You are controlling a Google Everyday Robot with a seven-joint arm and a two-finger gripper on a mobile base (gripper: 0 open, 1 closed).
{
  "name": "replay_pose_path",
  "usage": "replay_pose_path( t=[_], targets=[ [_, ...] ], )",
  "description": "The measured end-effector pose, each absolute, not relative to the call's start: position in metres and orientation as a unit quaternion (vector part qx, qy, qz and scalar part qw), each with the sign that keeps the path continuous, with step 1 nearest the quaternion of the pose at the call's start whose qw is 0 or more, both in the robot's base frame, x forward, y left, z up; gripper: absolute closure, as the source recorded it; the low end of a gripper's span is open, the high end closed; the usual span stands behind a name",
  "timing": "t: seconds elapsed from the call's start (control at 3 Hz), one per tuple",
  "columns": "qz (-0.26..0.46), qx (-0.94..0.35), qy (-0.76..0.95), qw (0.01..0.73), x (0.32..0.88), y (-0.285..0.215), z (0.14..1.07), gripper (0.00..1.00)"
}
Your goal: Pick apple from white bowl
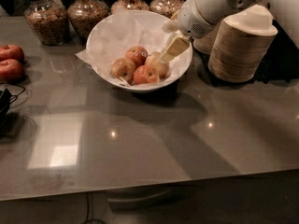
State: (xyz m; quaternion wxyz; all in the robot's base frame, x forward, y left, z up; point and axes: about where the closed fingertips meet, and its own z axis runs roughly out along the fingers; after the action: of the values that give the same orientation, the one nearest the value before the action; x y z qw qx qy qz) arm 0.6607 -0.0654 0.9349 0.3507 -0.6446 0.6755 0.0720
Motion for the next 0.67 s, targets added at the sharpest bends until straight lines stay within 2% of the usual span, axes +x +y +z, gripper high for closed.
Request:
replay_pose_path(
  t=[0.67],
  targets=[
    [0.080,-0.642,0.679,0.348,0.6648,-0.0651,0.9227,0.31]
  ],
)
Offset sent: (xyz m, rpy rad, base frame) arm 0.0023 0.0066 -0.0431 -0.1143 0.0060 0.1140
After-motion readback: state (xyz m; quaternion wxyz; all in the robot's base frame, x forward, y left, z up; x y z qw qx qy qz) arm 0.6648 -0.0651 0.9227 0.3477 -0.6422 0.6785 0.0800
